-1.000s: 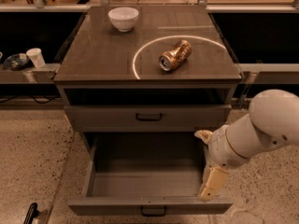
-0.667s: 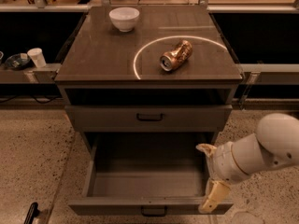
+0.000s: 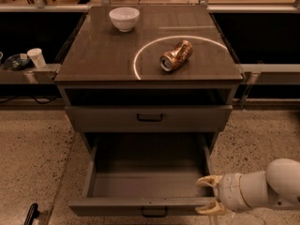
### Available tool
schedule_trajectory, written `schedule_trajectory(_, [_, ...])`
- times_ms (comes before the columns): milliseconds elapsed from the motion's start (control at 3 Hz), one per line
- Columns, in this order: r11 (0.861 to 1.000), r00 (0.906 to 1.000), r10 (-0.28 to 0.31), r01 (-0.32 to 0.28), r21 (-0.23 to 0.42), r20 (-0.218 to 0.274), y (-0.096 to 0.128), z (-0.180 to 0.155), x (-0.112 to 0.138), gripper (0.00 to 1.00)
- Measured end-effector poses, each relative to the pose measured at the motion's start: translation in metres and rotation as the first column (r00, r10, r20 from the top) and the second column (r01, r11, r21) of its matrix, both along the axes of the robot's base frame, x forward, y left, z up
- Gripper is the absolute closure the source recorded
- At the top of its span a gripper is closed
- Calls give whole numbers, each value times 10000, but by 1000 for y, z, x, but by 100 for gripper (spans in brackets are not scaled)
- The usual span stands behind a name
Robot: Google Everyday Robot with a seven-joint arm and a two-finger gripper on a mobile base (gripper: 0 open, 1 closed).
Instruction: Close middle drawer
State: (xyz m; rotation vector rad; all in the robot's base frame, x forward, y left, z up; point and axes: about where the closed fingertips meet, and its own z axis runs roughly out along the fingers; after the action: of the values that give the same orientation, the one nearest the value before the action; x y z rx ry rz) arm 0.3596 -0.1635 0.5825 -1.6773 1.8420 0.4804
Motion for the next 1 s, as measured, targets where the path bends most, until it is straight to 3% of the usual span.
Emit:
schedule_trajectory(333, [10000, 10000, 19, -19, -17, -88, 2, 2, 1, 72])
schedule_trajectory(667, [9987, 9988, 200, -220, -460, -437, 7, -19, -1, 95])
schedule_trajectory(1000, [9916, 9911, 667, -787, -1024, -1155, 20, -103, -17, 100])
